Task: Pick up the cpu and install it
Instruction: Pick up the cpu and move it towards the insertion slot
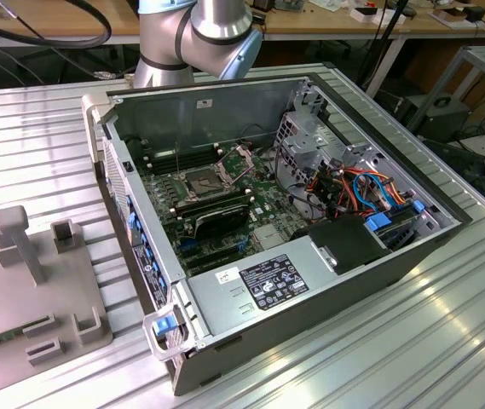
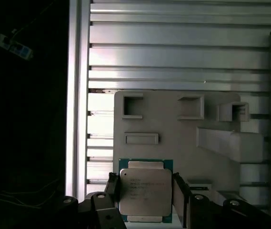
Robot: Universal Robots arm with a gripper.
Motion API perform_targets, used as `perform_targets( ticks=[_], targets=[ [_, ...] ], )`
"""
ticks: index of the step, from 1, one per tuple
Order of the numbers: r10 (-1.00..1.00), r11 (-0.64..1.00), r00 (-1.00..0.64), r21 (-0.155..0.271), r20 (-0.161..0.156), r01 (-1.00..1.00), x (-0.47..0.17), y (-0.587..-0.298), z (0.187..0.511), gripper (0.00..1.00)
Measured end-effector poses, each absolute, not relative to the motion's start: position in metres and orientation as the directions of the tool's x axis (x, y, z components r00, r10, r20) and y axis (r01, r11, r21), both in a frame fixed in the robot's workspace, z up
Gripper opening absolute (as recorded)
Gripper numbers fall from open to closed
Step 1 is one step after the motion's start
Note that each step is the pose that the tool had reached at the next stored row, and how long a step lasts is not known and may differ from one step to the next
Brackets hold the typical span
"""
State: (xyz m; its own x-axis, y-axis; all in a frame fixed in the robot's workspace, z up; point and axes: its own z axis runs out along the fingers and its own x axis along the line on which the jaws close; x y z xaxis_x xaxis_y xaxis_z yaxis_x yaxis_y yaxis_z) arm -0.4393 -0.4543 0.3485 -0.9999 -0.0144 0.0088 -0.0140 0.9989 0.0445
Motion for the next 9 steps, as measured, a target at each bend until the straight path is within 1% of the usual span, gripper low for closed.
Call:
perform_targets(
  ticks=[9],
  targets=[
    [-0.014, 0.999, -1.000, 0.045, 0.009, -0.014, -0.4393, -0.4544, 0.3513, 0.55]
  ],
)
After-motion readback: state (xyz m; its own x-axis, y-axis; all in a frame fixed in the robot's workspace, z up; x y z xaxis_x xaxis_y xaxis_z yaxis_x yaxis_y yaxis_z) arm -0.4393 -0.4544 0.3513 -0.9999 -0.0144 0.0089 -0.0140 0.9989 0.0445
